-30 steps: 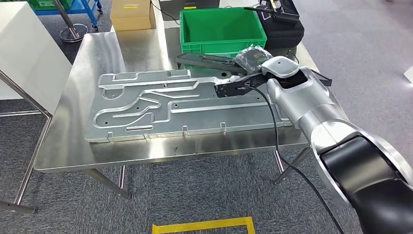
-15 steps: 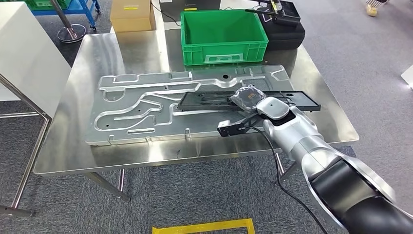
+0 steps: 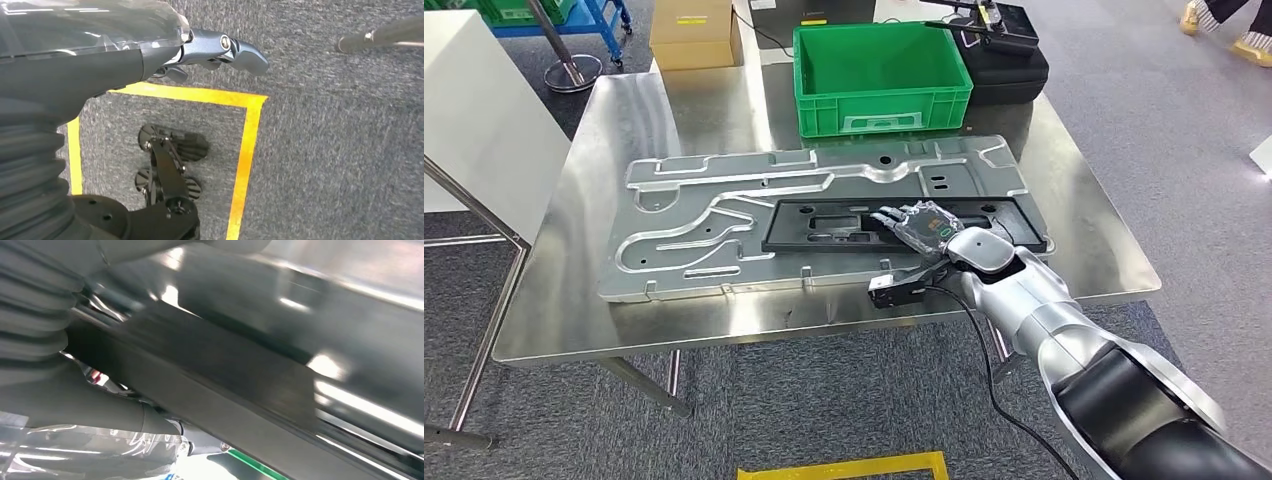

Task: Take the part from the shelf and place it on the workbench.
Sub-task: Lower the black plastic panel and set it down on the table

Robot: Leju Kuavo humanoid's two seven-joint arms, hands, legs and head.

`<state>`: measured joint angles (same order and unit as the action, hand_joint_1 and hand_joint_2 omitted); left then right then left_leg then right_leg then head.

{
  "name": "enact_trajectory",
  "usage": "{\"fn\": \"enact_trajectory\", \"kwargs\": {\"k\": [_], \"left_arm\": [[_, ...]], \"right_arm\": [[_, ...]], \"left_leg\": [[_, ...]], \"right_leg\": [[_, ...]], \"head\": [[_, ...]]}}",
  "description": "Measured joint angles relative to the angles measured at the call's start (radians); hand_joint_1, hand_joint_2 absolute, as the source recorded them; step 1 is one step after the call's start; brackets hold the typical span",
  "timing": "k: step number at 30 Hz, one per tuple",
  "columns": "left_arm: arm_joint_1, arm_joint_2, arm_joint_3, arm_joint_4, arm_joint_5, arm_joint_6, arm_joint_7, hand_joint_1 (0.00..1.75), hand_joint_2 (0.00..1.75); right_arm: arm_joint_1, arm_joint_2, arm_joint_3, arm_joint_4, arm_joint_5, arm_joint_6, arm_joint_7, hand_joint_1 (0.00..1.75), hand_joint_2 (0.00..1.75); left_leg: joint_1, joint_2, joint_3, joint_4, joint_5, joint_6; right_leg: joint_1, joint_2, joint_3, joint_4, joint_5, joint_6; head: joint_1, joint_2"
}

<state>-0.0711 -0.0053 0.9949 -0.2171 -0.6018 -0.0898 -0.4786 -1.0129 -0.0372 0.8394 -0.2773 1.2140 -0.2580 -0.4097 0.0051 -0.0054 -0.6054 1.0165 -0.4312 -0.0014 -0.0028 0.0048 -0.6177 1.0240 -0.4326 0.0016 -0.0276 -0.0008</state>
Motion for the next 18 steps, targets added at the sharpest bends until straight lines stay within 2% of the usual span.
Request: {"fn": "enact_trajectory", "kwargs": {"k": [2,3,5,6,7,8,10,12,14,16,18], "left_arm": [[0.001,0.000,0.000,0.000,0.002,0.000,-0.005,0.00,0.00],[0.000,0.000,0.000,0.000,0.003,0.000,-0.006,0.00,0.00],[0.000,0.000,0.000,0.000,0.003,0.000,-0.006,0.00,0.00],[0.000,0.000,0.001,0.000,0.003,0.000,-0.006,0.00,0.00],[0.000,0.000,0.001,0.000,0.003,0.000,-0.006,0.00,0.00],[0.001,0.000,0.001,0.000,0.003,0.000,-0.006,0.00,0.00],[0.000,0.000,0.003,0.000,0.003,0.000,-0.006,0.00,0.00],[-0.001,0.000,0.008,0.000,0.004,0.001,-0.005,0.00,0.00],[0.000,0.000,0.014,0.000,0.005,0.004,-0.005,0.00,0.00],[0.002,-0.003,0.020,0.000,0.004,0.006,-0.005,0.00,0.00],[0.003,-0.007,0.024,0.000,0.000,0.002,-0.006,0.00,0.00]], "right_arm": [[0.000,0.000,-0.004,0.000,-0.008,-0.011,-0.010,0.00,0.00],[0.000,0.000,-0.008,0.000,-0.013,-0.019,-0.017,0.00,0.00],[0.003,0.001,-0.016,-0.001,-0.026,-0.037,-0.037,0.00,0.00],[0.007,0.001,-0.020,-0.001,-0.033,-0.047,-0.048,0.00,0.00],[0.011,0.002,-0.025,-0.002,-0.040,-0.057,-0.060,0.00,0.00],[0.015,0.002,-0.029,-0.004,-0.049,-0.071,-0.074,0.00,0.00],[0.021,0.003,-0.045,-0.017,-0.082,-0.125,-0.120,0.00,0.00],[0.032,0.004,-0.077,-0.055,-0.154,-0.228,-0.195,0.00,0.00],[0.062,0.002,-0.117,-0.135,-0.244,-0.343,-0.256,0.00,0.00],[0.116,-0.012,-0.155,-0.265,-0.279,-0.415,-0.265,0.00,0.00],[0.198,-0.037,-0.209,-0.446,-0.235,-0.438,-0.250,0.00,0.00]], "left_leg": [[0.001,0.000,-0.010,0.026,-0.022,-0.011],[0.001,0.000,-0.028,0.068,-0.047,-0.015],[0.004,0.000,-0.085,0.197,-0.111,-0.022],[0.005,0.000,-0.112,0.255,-0.131,-0.025],[0.006,0.000,-0.125,0.283,-0.133,-0.026],[0.007,0.001,-0.119,0.268,-0.115,-0.027],[0.007,0.001,-0.058,0.142,-0.048,-0.024],[0.005,0.001,0.000,0.028,-0.012,-0.015],[0.002,0.000,0.014,0.002,-0.012,-0.006],[0.006,0.000,0.017,-0.004,-0.008,0.005],[0.009,-0.001,0.022,-0.013,-0.003,0.018]], "right_leg": [[-0.006,-0.001,0.005,-0.009,0.005,-0.011],[-0.009,-0.002,0.007,-0.014,0.008,-0.016],[-0.008,-0.002,0.008,-0.014,0.008,-0.021],[-0.008,-0.002,0.008,-0.014,0.008,-0.021],[-0.008,-0.002,0.008,-0.013,0.007,-0.021],[-0.008,-0.002,0.008,-0.012,0.007,-0.020],[-0.009,0.000,0.008,-0.008,0.004,-0.016],[-0.005,0.002,0.006,-0.002,0.000,-0.008],[-0.002,0.003,0.006,-0.002,0.000,0.001],[-0.002,0.003,0.009,-0.001,-0.004,0.012],[-0.003,0.001,-0.010,0.049,-0.042,0.022]], "head": [[-0.001,0.000],[-0.001,0.000],[-0.002,0.000],[-0.002,0.000],[-0.002,0.000],[-0.002,0.000],[-0.002,0.000],[-0.002,0.000],[-0.001,0.000],[-0.001,0.000],[0.000,0.000]]}}
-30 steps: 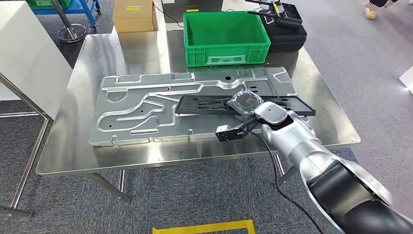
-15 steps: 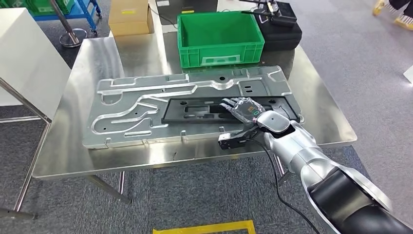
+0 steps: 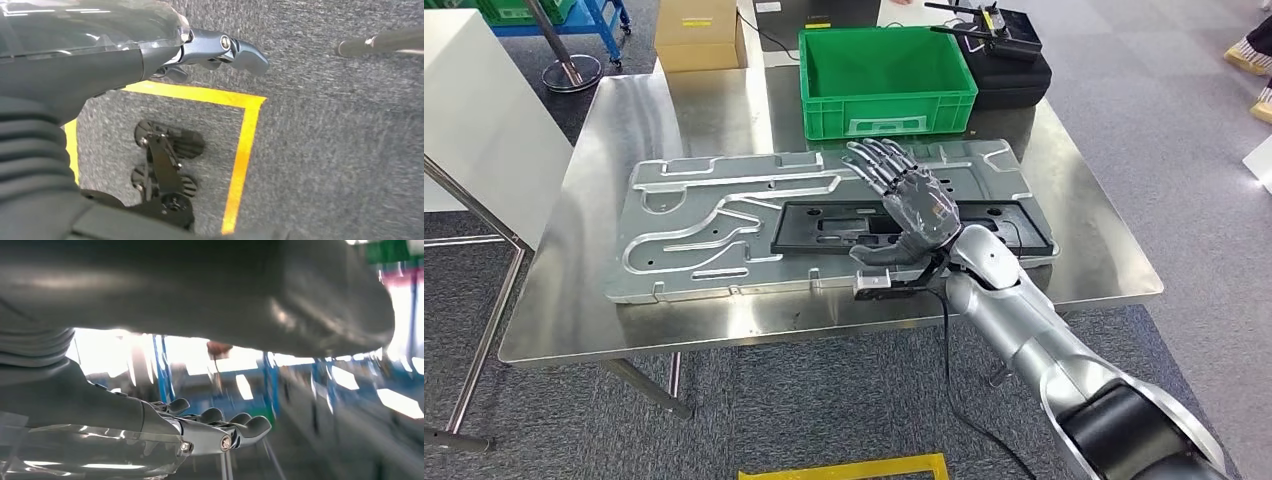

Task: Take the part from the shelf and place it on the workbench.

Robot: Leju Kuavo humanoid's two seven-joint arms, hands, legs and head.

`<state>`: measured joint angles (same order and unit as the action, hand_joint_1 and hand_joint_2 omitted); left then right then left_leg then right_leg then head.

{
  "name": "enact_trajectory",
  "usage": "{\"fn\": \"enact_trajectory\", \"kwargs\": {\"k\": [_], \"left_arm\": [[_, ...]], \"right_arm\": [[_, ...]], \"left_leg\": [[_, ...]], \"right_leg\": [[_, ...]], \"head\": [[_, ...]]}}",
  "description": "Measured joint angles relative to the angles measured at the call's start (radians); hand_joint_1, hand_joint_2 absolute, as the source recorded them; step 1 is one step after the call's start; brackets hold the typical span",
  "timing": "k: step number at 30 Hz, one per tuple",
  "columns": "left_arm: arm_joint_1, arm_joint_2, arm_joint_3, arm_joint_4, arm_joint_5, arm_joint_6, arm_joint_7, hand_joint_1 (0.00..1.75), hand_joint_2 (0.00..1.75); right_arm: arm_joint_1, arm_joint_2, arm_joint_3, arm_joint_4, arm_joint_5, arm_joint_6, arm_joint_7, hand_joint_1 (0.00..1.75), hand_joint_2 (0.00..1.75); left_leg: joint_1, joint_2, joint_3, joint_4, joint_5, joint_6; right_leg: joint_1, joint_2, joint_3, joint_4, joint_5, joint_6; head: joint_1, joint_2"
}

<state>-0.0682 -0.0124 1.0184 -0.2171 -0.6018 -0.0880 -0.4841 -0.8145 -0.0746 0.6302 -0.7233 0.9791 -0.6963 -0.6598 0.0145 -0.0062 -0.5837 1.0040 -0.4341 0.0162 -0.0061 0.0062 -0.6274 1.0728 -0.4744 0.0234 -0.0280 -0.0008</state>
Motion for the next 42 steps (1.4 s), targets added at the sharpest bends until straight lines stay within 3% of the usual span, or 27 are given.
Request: {"fn": "enact_trajectory", "kwargs": {"k": [3,4,5,6,8,10,14,16,18,19,20,21,23,25,30,31,33,35,36,37,38,39,40,42], "left_arm": [[0.008,-0.006,0.006,0.000,-0.006,-0.014,-0.001,0.00,0.00],[0.012,-0.008,0.009,0.000,-0.006,-0.019,0.000,0.00,0.00],[0.016,-0.011,0.012,0.000,-0.006,-0.023,0.000,0.00,0.00],[0.020,-0.015,0.015,0.000,-0.006,-0.027,0.000,0.00,0.00],[0.026,-0.025,0.022,0.000,-0.004,-0.031,0.000,0.00,0.00],[0.037,-0.036,0.030,0.000,-0.001,-0.033,-0.005,0.00,0.00],[0.058,-0.051,0.041,0.000,0.002,-0.041,-0.022,0.00,0.00],[0.061,-0.056,0.042,0.000,-0.007,-0.044,-0.024,0.00,0.00],[0.063,-0.060,0.042,0.000,-0.020,-0.047,-0.025,0.00,0.00],[0.065,-0.060,0.042,0.000,-0.026,-0.049,-0.026,0.00,0.00],[0.066,-0.061,0.042,0.000,-0.033,-0.050,-0.027,0.00,0.00],[0.066,-0.061,0.042,0.000,-0.040,-0.051,-0.027,0.00,0.00],[0.065,-0.060,0.042,0.000,-0.049,-0.054,-0.030,0.00,0.00],[0.062,-0.059,0.042,0.000,-0.052,-0.058,-0.033,0.00,0.00],[0.062,-0.059,0.042,0.000,-0.056,-0.061,-0.037,0.00,0.00],[0.062,-0.059,0.043,0.000,-0.058,-0.061,-0.040,0.00,0.00],[0.062,-0.058,0.043,0.000,-0.066,-0.061,-0.049,0.00,0.00],[0.062,-0.057,0.044,0.000,-0.076,-0.059,-0.057,0.00,0.00],[0.062,-0.057,0.044,0.000,-0.079,-0.059,-0.058,0.00,0.00],[0.063,-0.057,0.044,0.000,-0.082,-0.058,-0.058,0.00,0.00],[0.063,-0.057,0.044,0.000,-0.085,-0.056,-0.058,0.00,0.00],[0.063,-0.057,0.044,0.000,-0.088,-0.056,-0.059,0.00,0.00],[0.062,-0.057,0.044,0.000,-0.090,-0.055,-0.060,0.00,0.00],[0.058,-0.057,0.044,0.001,-0.094,-0.054,-0.061,0.00,0.00]], "right_arm": [[0.170,-0.025,-0.149,-0.311,0.093,-0.004,-0.015,0.00,0.00],[0.229,-0.028,-0.210,-0.406,0.117,-0.005,-0.023,0.00,0.00],[0.288,-0.030,-0.271,-0.497,0.140,-0.005,-0.029,0.00,0.00],[0.351,-0.031,-0.336,-0.588,0.159,-0.005,-0.031,0.00,0.00],[0.485,-0.032,-0.495,-0.754,0.166,-0.005,-0.031,0.00,0.00],[0.614,-0.033,-0.691,-0.865,0.121,-0.005,-0.020,0.00,0.00],[0.814,-0.028,-1.013,-0.919,0.060,-0.005,-0.021,0.00,0.00],[0.898,0.005,-1.151,-0.905,0.058,-0.005,-0.031,0.00,0.00],[0.954,0.040,-1.270,-0.863,0.060,-0.004,-0.032,0.00,0.00],[0.973,0.053,-1.322,-0.832,0.064,-0.004,-0.032,0.00,0.00],[0.986,0.064,-1.372,-0.797,0.070,-0.004,-0.031,0.00,0.00],[0.994,0.075,-1.418,-0.756,0.079,-0.004,-0.031,0.00,0.00],[0.995,0.094,-1.492,-0.660,0.089,0.014,-0.032,0.00,0.00],[0.987,0.112,-1.546,-0.565,0.083,0.040,-0.031,0.00,0.00],[0.980,0.132,-1.590,-0.480,0.068,0.075,-0.027,0.00,0.00],[0.969,0.140,-1.620,-0.410,0.072,0.113,-0.015,0.00,0.00],[0.931,0.152,-1.693,-0.198,0.132,0.186,0.067,0.00,0.00],[0.893,0.156,-1.746,0.004,0.210,0.221,0.174,0.00,0.00],[0.881,0.156,-1.755,0.063,0.229,0.229,0.210,0.00,0.00],[0.871,0.155,-1.762,0.115,0.243,0.240,0.244,0.00,0.00],[0.863,0.154,-1.768,0.160,0.255,0.251,0.272,0.00,0.00],[0.855,0.153,-1.774,0.203,0.268,0.265,0.302,0.00,0.00],[0.847,0.150,-1.777,0.241,0.282,0.279,0.329,0.00,0.00],[0.835,0.145,-1.780,0.302,0.309,0.309,0.374,0.00,0.00]], "left_leg": [[-0.001,-0.005,0.001,-0.002,-0.001,0.009],[-0.002,-0.007,0.002,-0.001,-0.002,0.010],[-0.002,-0.008,0.003,-0.001,-0.004,0.011],[-0.003,-0.010,0.005,-0.001,-0.006,0.011],[-0.006,-0.016,0.012,0.000,-0.013,0.009],[-0.010,-0.024,0.018,0.001,-0.020,0.003],[-0.012,-0.017,0.024,0.013,-0.044,-0.015],[-0.011,-0.008,-0.003,0.093,-0.107,-0.023],[-0.009,-0.003,-0.050,0.220,-0.184,-0.030],[-0.007,-0.002,-0.063,0.262,-0.202,-0.032],[-0.006,-0.001,-0.058,0.269,-0.200,-0.033],[-0.005,-0.001,-0.035,0.237,-0.180,-0.033],[-0.005,-0.001,0.049,0.097,-0.123,-0.029],[-0.008,-0.003,0.103,-0.003,-0.092,-0.022],[-0.012,-0.003,0.106,-0.016,-0.085,-0.015],[-0.011,-0.001,0.104,-0.019,-0.078,-0.008],[-0.010,0.003,0.087,-0.026,-0.054,0.012],[-0.012,0.003,0.061,-0.030,-0.030,0.024],[-0.013,0.000,0.049,-0.028,-0.023,0.023],[-0.014,-0.004,0.037,-0.026,-0.016,0.021],[-0.015,-0.010,0.026,-0.023,-0.010,0.019],[-0.015,-0.017,0.015,-0.019,-0.004,0.015],[-0.014,-0.024,0.005,-0.015,0.002,0.011],[-0.015,-0.039,-0.009,-0.007,0.013,0.001]], "right_leg": [[-0.003,-0.001,-0.089,0.190,-0.096,0.010],[-0.003,-0.001,-0.109,0.229,-0.105,0.011],[-0.003,-0.001,-0.109,0.227,-0.094,0.011],[-0.003,-0.002,-0.088,0.186,-0.066,0.008],[0.002,-0.010,-0.012,0.042,-0.002,-0.002],[0.009,-0.020,0.038,-0.050,0.022,-0.011],[0.004,-0.019,0.054,-0.074,0.024,-0.027],[-0.001,-0.022,0.059,-0.081,0.028,-0.035],[-0.002,-0.023,0.055,-0.079,0.029,-0.038],[-0.002,-0.023,0.052,-0.077,0.029,-0.038],[-0.002,-0.022,0.049,-0.075,0.029,-0.038],[-0.002,-0.020,0.048,-0.072,0.030,-0.038],[-0.003,-0.015,0.046,-0.067,0.031,-0.034],[-0.001,-0.012,0.046,-0.064,0.034,-0.027],[0.000,-0.010,0.044,-0.062,0.038,-0.018],[-0.002,-0.008,0.043,-0.062,0.040,-0.011],[-0.006,-0.005,0.021,-0.005,-0.021,0.006],[-0.010,-0.004,-0.019,0.122,-0.125,0.018],[-0.010,-0.004,-0.031,0.177,-0.149,0.020],[-0.010,-0.004,-0.029,0.204,-0.149,0.021],[-0.010,-0.004,-0.010,0.196,-0.127,0.020],[-0.010,0.000,0.028,0.152,-0.094,0.017],[-0.010,0.016,0.077,0.083,-0.071,0.012],[-0.010,0.056,0.162,-0.049,-0.062,0.000]], "head": [[0.000,0.000],[0.000,0.000],[0.000,0.000],[0.000,0.000],[0.000,0.000],[0.000,0.000],[0.000,0.000],[-0.001,0.000],[-0.002,0.000],[-0.002,0.000],[-0.002,0.000],[-0.002,0.000],[-0.002,0.000],[-0.001,0.000],[0.000,0.000],[0.000,0.000],[0.002,0.000],[0.005,0.000],[0.005,0.000],[0.005,0.000],[0.005,0.000],[0.005,0.000],[0.005,0.000],[0.005,0.000]]}}
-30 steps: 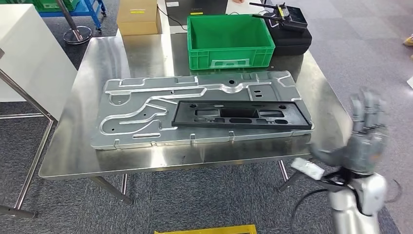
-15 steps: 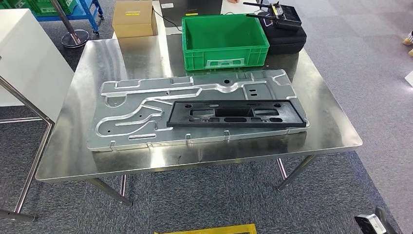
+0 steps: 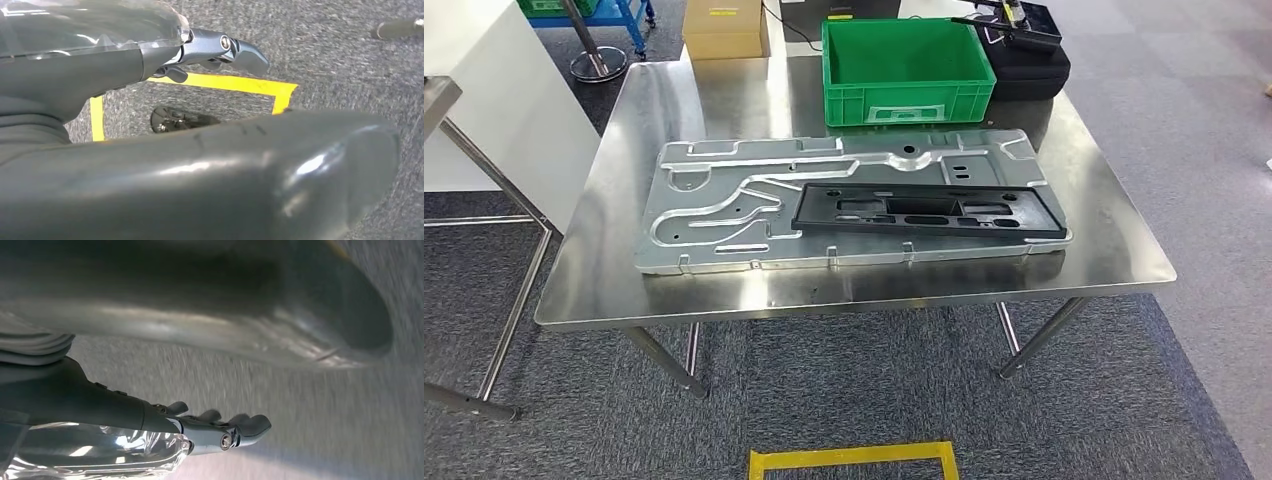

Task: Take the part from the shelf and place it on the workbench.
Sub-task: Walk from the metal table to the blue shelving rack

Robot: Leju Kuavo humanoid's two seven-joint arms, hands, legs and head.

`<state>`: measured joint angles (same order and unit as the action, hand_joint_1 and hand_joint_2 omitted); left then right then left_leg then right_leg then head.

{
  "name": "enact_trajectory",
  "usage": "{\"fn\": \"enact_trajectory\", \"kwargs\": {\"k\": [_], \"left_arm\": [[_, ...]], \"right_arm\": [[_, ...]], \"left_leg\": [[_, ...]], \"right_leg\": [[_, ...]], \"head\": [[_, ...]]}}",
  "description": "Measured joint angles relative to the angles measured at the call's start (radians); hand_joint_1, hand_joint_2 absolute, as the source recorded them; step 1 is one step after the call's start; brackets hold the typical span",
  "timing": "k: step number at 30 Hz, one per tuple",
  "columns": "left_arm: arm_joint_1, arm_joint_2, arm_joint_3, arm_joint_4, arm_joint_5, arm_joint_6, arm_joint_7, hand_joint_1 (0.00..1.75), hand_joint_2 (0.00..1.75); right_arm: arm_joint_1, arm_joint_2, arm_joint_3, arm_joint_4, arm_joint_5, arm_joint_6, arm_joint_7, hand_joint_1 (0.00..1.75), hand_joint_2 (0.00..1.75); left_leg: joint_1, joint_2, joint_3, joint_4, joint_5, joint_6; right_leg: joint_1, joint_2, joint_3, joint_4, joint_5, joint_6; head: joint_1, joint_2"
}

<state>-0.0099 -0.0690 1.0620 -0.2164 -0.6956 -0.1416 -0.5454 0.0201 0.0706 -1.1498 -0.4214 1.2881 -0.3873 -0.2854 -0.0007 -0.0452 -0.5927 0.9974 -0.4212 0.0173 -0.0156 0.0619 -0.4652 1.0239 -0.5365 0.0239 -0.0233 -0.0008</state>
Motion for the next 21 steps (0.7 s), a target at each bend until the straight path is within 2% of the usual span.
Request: {"fn": "enact_trajectory", "kwargs": {"k": [1,2,3,4,5,7,8,9,10,11,12,13,14,15,16,19,21], "left_arm": [[-0.003,0.000,0.000,0.000,-0.001,0.001,-0.001,0.00,0.00],[-0.005,0.000,0.000,0.000,-0.002,0.003,-0.002,0.00,0.00],[-0.006,0.000,0.000,0.000,-0.002,0.005,-0.002,0.00,0.00],[-0.006,0.001,0.001,0.000,-0.002,0.008,-0.002,0.00,0.00],[-0.005,0.001,0.001,0.000,-0.002,0.010,-0.003,0.00,0.00],[-0.005,0.002,0.002,0.000,-0.002,0.013,-0.003,0.00,0.00],[-0.006,0.001,0.002,0.000,-0.002,0.013,-0.004,0.00,0.00],[-0.007,0.001,0.002,0.000,-0.002,0.013,-0.004,0.00,0.00],[-0.007,0.000,0.002,0.000,-0.002,0.013,-0.006,0.00,0.00],[-0.006,0.000,0.002,0.000,-0.003,0.013,-0.007,0.00,0.00],[-0.006,0.000,0.002,0.000,-0.004,0.013,-0.008,0.00,0.00],[-0.005,0.001,0.002,0.000,-0.006,0.014,-0.010,0.00,0.00],[-0.005,0.001,0.002,0.000,-0.007,0.014,-0.011,0.00,0.00],[-0.005,0.002,0.002,0.000,-0.008,0.014,-0.013,0.00,0.00],[-0.005,0.003,0.002,0.000,-0.009,0.016,-0.013,0.00,0.00],[-0.006,0.002,0.002,0.000,-0.012,0.023,-0.014,0.00,0.00],[-0.010,-0.001,0.002,0.000,-0.016,0.027,-0.014,0.00,0.00]], "right_arm": [[-0.005,-0.002,0.000,0.025,0.010,0.015,0.017,0.00,0.00],[-0.010,-0.002,0.000,0.047,0.018,0.027,0.031,0.00,0.00],[-0.015,-0.002,0.000,0.066,0.024,0.038,0.040,0.00,0.00],[-0.020,-0.003,0.000,0.083,0.030,0.047,0.046,0.00,0.00],[-0.025,-0.003,0.000,0.097,0.035,0.053,0.049,0.00,0.00],[-0.030,-0.004,0.000,0.118,0.041,0.066,0.053,0.00,0.00],[-0.031,-0.004,0.000,0.126,0.042,0.073,0.057,0.00,0.00],[-0.032,-0.005,0.000,0.134,0.042,0.079,0.061,0.00,0.00],[-0.032,-0.007,0.000,0.140,0.040,0.084,0.064,0.00,0.00],[-0.035,-0.008,0.000,0.145,0.037,0.088,0.067,0.00,0.00],[-0.038,-0.009,-0.001,0.150,0.033,0.092,0.072,0.00,0.00],[-0.044,-0.009,-0.002,0.154,0.029,0.098,0.080,0.00,0.00],[-0.050,-0.009,-0.004,0.158,0.027,0.104,0.088,0.00,0.00],[-0.055,-0.009,-0.005,0.162,0.025,0.109,0.096,0.00,0.00],[-0.058,-0.009,-0.007,0.166,0.023,0.114,0.100,0.00,0.00],[-0.065,-0.009,-0.008,0.174,0.023,0.123,0.103,0.00,0.00],[-0.067,-0.010,-0.009,0.176,0.023,0.123,0.103,0.00,0.00]], "left_leg": [[0.000,-0.009,-0.004,0.002,0.006,-0.006],[-0.001,-0.018,-0.008,0.002,0.013,-0.013],[0.000,-0.027,-0.012,0.002,0.019,-0.019],[0.001,-0.026,-0.018,0.007,0.017,-0.025],[0.001,-0.015,-0.027,0.025,0.000,-0.031],[0.005,0.018,-0.065,0.120,-0.071,-0.041],[0.008,0.028,-0.090,0.190,-0.111,-0.046],[0.010,0.032,-0.109,0.251,-0.138,-0.052],[0.012,0.035,-0.115,0.287,-0.147,-0.056],[0.014,0.038,-0.101,0.284,-0.136,-0.058],[0.014,0.040,-0.066,0.238,-0.111,-0.058],[0.014,0.043,-0.018,0.165,-0.083,-0.055],[0.012,0.046,0.030,0.092,-0.065,-0.049],[0.010,0.049,0.064,0.038,-0.055,-0.043],[0.007,0.051,0.081,0.007,-0.055,-0.036],[0.007,0.053,0.081,-0.013,-0.053,-0.017],[0.013,0.054,0.081,-0.027,-0.042,-0.002]], "right_leg": [[0.001,0.012,0.019,-0.034,-0.009,-0.005],[0.004,0.009,0.024,-0.046,-0.012,-0.009],[0.003,-0.003,0.021,-0.047,-0.009,-0.016],[0.002,-0.016,0.019,-0.049,-0.004,-0.024],[0.000,-0.029,0.016,-0.051,0.002,-0.033],[0.000,-0.056,0.007,-0.053,0.011,-0.047],[0.002,-0.070,0.003,-0.053,0.014,-0.050],[0.003,-0.084,-0.002,-0.051,0.016,-0.050],[0.004,-0.096,-0.006,-0.049,0.017,-0.049],[0.005,-0.106,-0.008,-0.047,0.017,-0.048],[0.005,-0.113,-0.010,-0.044,0.017,-0.046],[0.005,-0.117,-0.010,-0.042,0.017,-0.044],[0.006,-0.121,-0.011,-0.039,0.016,-0.041],[0.007,-0.123,-0.012,-0.038,0.016,-0.037],[0.007,-0.125,-0.013,-0.037,0.017,-0.033],[0.009,-0.121,-0.015,-0.036,0.019,-0.016],[0.007,-0.098,-0.038,0.009,-0.014,-0.007]], "head": [[0.000,0.000],[0.000,0.000],[0.000,0.000],[0.000,0.000],[-0.002,0.000],[-0.007,0.000],[-0.008,0.000],[-0.008,0.000],[-0.009,0.000],[-0.009,0.000],[-0.009,0.000],[-0.009,0.000],[-0.009,0.000],[-0.008,0.000],[-0.008,0.000],[-0.008,0.000],[-0.006,0.000]]}}
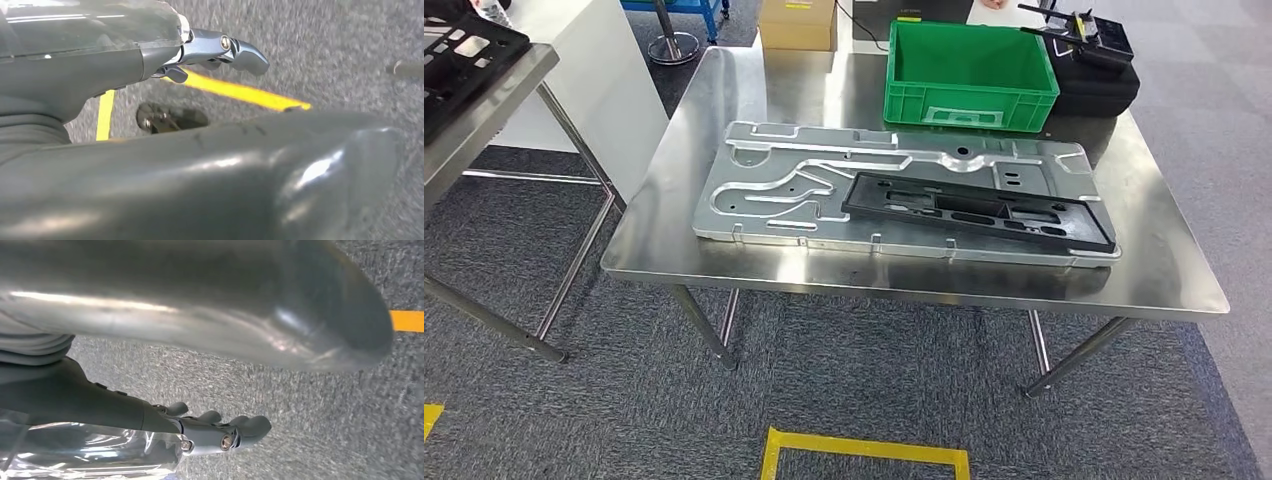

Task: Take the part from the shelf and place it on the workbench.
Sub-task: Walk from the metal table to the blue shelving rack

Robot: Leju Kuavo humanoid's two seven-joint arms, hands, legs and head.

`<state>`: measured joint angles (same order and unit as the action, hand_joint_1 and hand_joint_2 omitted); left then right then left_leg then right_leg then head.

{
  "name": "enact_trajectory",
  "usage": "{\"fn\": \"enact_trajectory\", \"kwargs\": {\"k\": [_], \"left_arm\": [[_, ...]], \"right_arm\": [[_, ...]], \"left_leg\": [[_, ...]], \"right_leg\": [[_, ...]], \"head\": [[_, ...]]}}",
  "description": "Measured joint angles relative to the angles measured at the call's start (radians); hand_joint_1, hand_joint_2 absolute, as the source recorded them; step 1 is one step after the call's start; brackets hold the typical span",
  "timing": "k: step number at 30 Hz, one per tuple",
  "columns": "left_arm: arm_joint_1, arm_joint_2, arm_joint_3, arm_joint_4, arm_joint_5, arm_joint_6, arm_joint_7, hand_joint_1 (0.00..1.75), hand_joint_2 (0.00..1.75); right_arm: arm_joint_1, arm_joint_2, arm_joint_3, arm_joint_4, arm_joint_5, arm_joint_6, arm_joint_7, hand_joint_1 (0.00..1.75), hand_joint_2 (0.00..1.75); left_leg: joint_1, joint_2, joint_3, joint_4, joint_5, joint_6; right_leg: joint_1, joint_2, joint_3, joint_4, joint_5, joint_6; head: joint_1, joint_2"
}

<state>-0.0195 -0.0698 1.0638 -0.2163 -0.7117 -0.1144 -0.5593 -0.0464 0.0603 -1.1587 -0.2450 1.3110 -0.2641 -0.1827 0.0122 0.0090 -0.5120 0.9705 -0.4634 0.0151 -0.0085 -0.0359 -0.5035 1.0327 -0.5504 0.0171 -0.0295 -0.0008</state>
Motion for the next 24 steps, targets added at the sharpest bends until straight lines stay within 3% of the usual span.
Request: {"fn": "enact_trajectory", "kwargs": {"k": [3,4,5,7,9,11,13,15,18,19,20,21,24], "left_arm": [[-0.005,-0.002,0.000,0.000,-0.001,0.001,0.000,0.00,0.00],[-0.005,-0.003,0.000,0.000,-0.001,0.001,0.000,0.00,0.00],[-0.005,-0.003,0.000,0.000,-0.001,0.001,0.000,0.00,0.00],[-0.006,-0.005,0.000,0.000,-0.002,0.001,0.000,0.00,0.00],[-0.009,-0.006,0.000,0.000,-0.003,0.001,0.000,0.00,0.00],[-0.010,-0.006,0.000,0.000,-0.003,0.001,0.000,0.00,0.00],[-0.010,-0.006,0.000,0.000,-0.004,0.001,0.000,0.00,0.00],[-0.009,-0.007,0.001,0.000,-0.004,0.002,0.000,0.00,0.00],[-0.013,-0.007,0.001,0.000,-0.004,0.001,0.002,0.00,0.00],[-0.014,-0.007,0.001,0.000,-0.004,0.000,0.004,0.00,0.00],[-0.015,-0.007,0.002,0.000,-0.004,-0.001,0.006,0.00,0.00],[-0.016,-0.007,0.002,0.000,-0.004,-0.002,0.008,0.00,0.00],[-0.023,-0.006,0.002,0.000,-0.008,-0.004,0.016,0.00,0.00]], "right_arm": [[0.002,-0.004,-0.004,0.002,-0.001,0.001,0.000,0.00,0.00],[0.002,-0.005,-0.006,0.002,-0.002,0.003,0.000,0.00,0.00],[0.002,-0.005,-0.009,0.003,-0.005,0.004,0.001,0.00,0.00],[0.002,-0.007,-0.015,0.004,-0.011,0.006,0.004,0.00,0.00],[0.001,-0.009,-0.021,0.005,-0.014,0.006,0.011,0.00,0.00],[0.000,-0.010,-0.024,0.006,-0.016,0.005,0.016,0.00,0.00],[0.000,-0.009,-0.026,0.008,-0.016,0.005,0.016,0.00,0.00],[-0.002,-0.009,-0.029,0.009,-0.017,0.006,0.017,0.00,0.00],[-0.003,-0.009,-0.034,0.009,-0.019,0.012,0.020,0.00,0.00],[-0.004,-0.009,-0.037,0.009,-0.022,0.017,0.024,0.00,0.00],[-0.004,-0.010,-0.039,0.009,-0.025,0.023,0.030,0.00,0.00],[-0.005,-0.009,-0.042,0.009,-0.030,0.032,0.037,0.00,0.00],[-0.008,-0.007,-0.057,0.011,-0.053,0.079,0.075,0.00,0.00]], "left_leg": [[0.000,-0.001,-0.011,0.000,0.010,0.009],[0.000,-0.002,-0.016,0.003,0.012,0.009],[0.000,-0.004,-0.020,0.008,0.012,0.009],[0.001,-0.009,-0.028,0.020,0.011,0.006],[-0.001,-0.014,-0.038,0.035,0.009,-0.004],[-0.004,-0.017,-0.048,0.042,0.013,-0.018],[-0.002,-0.018,-0.054,0.045,0.017,-0.030],[0.001,-0.017,-0.072,0.081,-0.020,-0.039],[0.003,-0.015,-0.132,0.258,-0.145,-0.046],[0.003,-0.015,-0.140,0.306,-0.170,-0.045],[0.002,-0.015,-0.131,0.319,-0.176,-0.043],[0.001,-0.015,-0.099,0.289,-0.165,-0.040],[-0.006,-0.011,0.051,0.067,-0.105,-0.019]], "right_leg": [[-0.006,0.029,-0.094,0.187,-0.096,0.008],[-0.007,0.030,-0.116,0.229,-0.106,0.011],[-0.009,0.031,-0.118,0.233,-0.093,0.013],[-0.016,0.032,-0.070,0.131,-0.022,0.016],[-0.017,0.037,-0.018,0.016,0.028,0.015],[-0.013,0.042,-0.013,-0.013,0.037,0.008],[-0.013,0.039,-0.023,-0.012,0.047,-0.006],[-0.014,0.034,-0.036,-0.016,0.062,-0.025],[-0.009,0.027,-0.068,-0.014,0.084,-0.038],[-0.006,0.025,-0.080,-0.012,0.091,-0.039],[-0.003,0.024,-0.092,-0.010,0.099,-0.039],[0.000,0.023,-0.103,-0.008,0.106,-0.039],[0.005,0.021,-0.121,-0.005,0.128,-0.032]], "head": [[0.002,0.000],[0.002,0.000],[0.002,0.000],[0.002,0.000],[0.002,0.000],[0.001,0.000],[0.001,0.000],[0.000,0.000],[-0.001,0.000],[-0.001,0.000],[-0.001,0.000],[-0.001,0.000],[-0.001,0.000]]}}
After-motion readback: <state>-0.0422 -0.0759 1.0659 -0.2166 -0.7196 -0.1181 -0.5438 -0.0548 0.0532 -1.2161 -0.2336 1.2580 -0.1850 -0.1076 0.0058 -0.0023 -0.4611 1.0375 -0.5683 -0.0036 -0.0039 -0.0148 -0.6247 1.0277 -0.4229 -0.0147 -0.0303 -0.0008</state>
